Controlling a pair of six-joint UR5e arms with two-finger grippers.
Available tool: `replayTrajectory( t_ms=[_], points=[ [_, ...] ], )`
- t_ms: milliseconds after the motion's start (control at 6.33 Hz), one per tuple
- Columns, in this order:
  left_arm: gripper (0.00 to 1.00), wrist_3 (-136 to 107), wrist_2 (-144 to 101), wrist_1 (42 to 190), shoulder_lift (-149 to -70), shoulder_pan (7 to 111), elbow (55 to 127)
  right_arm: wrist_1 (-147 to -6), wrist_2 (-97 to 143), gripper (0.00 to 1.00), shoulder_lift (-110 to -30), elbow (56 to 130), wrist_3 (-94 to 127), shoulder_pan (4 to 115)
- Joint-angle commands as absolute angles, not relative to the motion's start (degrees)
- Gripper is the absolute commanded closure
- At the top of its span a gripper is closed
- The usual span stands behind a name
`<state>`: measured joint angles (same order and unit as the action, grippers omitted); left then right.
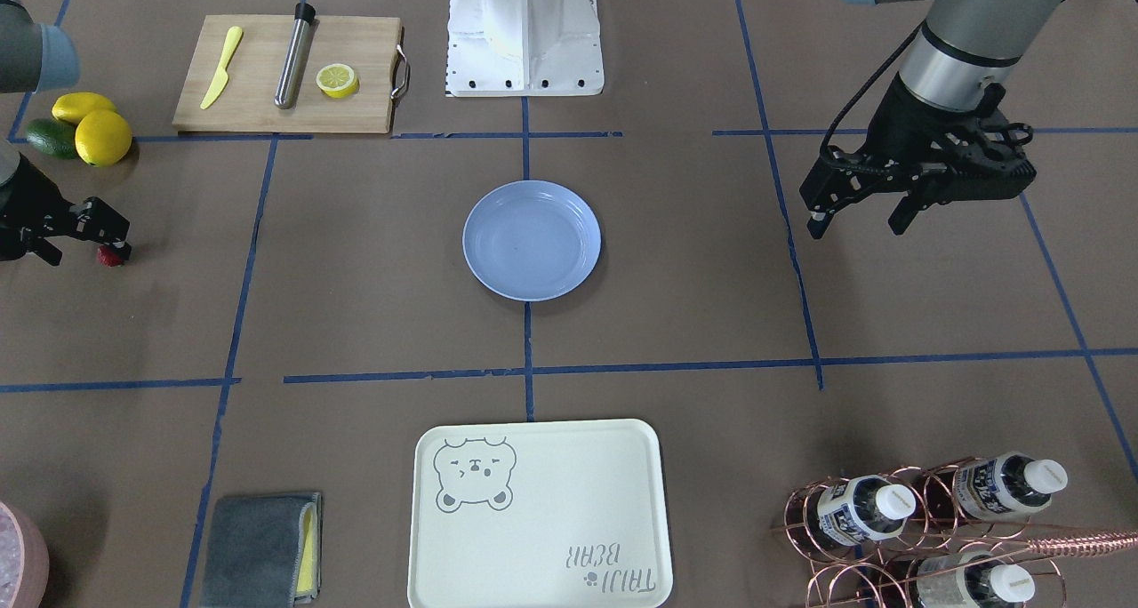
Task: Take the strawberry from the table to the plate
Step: 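Release the plate and withdraw the left arm while the right gripper grasps the strawberry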
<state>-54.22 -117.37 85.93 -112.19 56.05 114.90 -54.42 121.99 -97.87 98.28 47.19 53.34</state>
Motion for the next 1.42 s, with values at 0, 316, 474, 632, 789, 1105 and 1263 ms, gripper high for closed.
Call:
replayTrajectory(
  t_ms=[0, 316, 474, 632, 789, 1105, 1263],
  points=[
    [0.00, -53.7, -117.4, 86.0, -112.1, 56.2, 114.5, -54.5, 121.9, 0.08, -98.0, 97.4, 47.3, 51.5],
    [0.00, -53.7, -117.4, 86.1, -112.1, 56.2, 114.3, -54.5, 121.7, 0.23, -97.9, 96.9, 47.2, 50.7],
    [0.00, -53.7, -117.4, 86.1, -112.1, 56.2, 114.3, -54.5, 121.7, 0.33, -98.0, 96.9, 47.2, 50.4],
    [0.00, -53.7, -117.4, 86.1, -112.1, 56.2, 114.3, -54.5, 121.7, 0.54, -97.9, 96.9, 47.2, 50.4],
    [0.00, -53.7, -117.5, 86.1, -112.1, 56.1, 114.2, -54.5, 121.7, 0.82, -97.9, 96.9, 47.1, 50.4],
    [0.00, -53.7, -117.5, 86.1, -112.1, 56.1, 114.2, -54.5, 121.8, 1.00, -97.9, 98.5, 46.8, 50.6],
    [0.00, -52.9, -117.4, 86.1, -112.1, 56.2, 114.2, -54.6, 122.3, 1.00, -97.2, 101.8, 47.0, 50.6]
  ],
)
